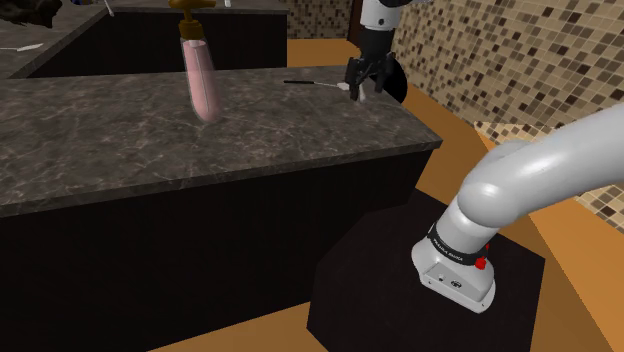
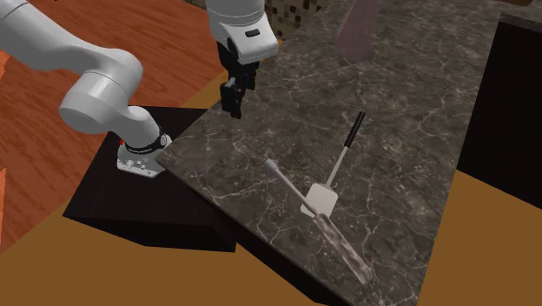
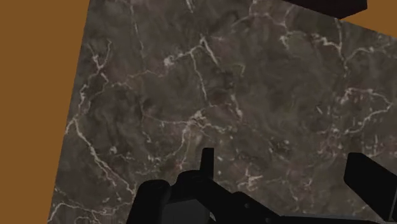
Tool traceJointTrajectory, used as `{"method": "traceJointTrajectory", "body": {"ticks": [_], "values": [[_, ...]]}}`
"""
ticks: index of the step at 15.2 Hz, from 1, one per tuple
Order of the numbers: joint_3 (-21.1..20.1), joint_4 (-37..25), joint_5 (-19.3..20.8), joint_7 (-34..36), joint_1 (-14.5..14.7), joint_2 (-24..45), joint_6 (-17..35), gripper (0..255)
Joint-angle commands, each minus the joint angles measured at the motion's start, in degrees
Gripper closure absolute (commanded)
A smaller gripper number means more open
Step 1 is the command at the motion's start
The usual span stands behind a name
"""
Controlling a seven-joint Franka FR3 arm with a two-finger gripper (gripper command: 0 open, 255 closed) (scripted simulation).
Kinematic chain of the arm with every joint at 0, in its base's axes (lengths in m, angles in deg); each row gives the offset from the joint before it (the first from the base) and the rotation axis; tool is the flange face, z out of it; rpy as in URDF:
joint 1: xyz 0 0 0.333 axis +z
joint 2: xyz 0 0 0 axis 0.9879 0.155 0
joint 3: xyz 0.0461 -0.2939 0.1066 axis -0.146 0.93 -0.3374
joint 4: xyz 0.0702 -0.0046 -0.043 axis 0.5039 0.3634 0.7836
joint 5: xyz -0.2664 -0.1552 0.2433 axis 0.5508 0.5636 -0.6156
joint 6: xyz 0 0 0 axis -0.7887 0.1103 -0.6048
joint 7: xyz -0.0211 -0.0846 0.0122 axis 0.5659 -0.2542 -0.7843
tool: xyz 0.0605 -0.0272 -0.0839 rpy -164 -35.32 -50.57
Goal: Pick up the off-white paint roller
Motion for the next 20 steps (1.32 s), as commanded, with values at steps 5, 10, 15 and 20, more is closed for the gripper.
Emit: {"method": "traceJointTrajectory", "body": {"ticks": [5, 10, 15, 20], "values": [[1.6, -6.7, 1.4, 5.6, -3.6, 10.6, 6.0, 0], [3.3, -13.1, 2.3, 10.0, -6.3, 18.9, 9.6, 0], [5.4, -20.2, 2.7, 14.2, -8.8, 26.6, 12.0, 0], [7.7, -27.4, 2.5, 17.8, -11.1, 33.6, 13.3, 0]]}}
